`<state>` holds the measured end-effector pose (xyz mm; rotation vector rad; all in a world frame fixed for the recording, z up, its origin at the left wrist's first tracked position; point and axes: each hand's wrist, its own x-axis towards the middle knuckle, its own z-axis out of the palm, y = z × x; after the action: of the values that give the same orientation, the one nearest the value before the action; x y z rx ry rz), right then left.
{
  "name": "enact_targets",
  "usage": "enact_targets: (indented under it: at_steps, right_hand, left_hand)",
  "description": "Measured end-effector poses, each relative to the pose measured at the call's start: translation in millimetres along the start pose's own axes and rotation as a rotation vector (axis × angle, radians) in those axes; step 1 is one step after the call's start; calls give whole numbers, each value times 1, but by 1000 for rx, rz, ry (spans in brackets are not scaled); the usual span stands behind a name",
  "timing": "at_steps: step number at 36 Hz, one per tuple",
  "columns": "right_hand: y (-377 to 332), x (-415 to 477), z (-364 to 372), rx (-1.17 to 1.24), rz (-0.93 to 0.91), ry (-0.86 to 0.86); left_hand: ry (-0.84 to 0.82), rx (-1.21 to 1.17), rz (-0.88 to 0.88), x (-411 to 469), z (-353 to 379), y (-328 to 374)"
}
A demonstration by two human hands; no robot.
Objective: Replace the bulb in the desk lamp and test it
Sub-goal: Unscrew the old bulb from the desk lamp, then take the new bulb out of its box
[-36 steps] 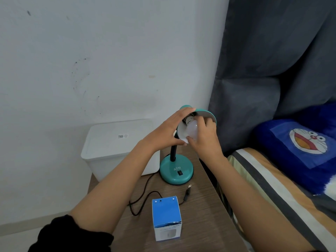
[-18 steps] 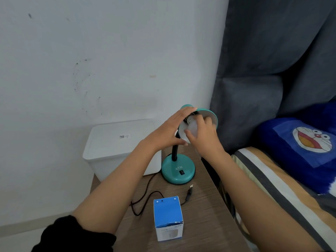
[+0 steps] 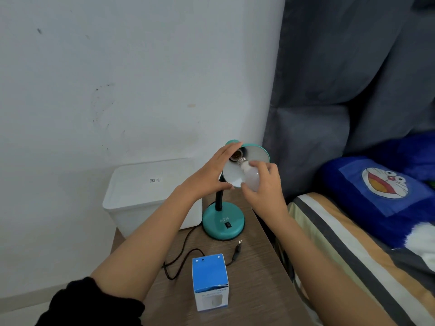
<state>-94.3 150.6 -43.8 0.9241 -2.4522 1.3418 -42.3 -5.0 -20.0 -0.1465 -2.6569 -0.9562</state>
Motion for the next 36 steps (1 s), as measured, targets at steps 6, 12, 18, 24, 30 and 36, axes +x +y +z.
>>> enact_targets:
  at_steps: [6,12,18,24,30,36]
  right_hand:
    - [-10,-21,-13,173,123,0]
    - [1,-69,-19,284,234,45]
    - [35,-140,-2,274,427,-43]
    - [64,-188,18,246,545,-137]
    - [71,-201,25,214,579,-225]
    - [77,-198,28,223,565,-276]
  left_hand:
    - [66,15,-46,-14,-1,8]
    - [142,-71,-195,-74,11,16]
    - [80,-81,-418,-155,51,14]
    - [24,-133,-611,-201,88,6]
    - [93,-282,-696,-211,106,0]
    - [133,-407,-679,-214,111,-2]
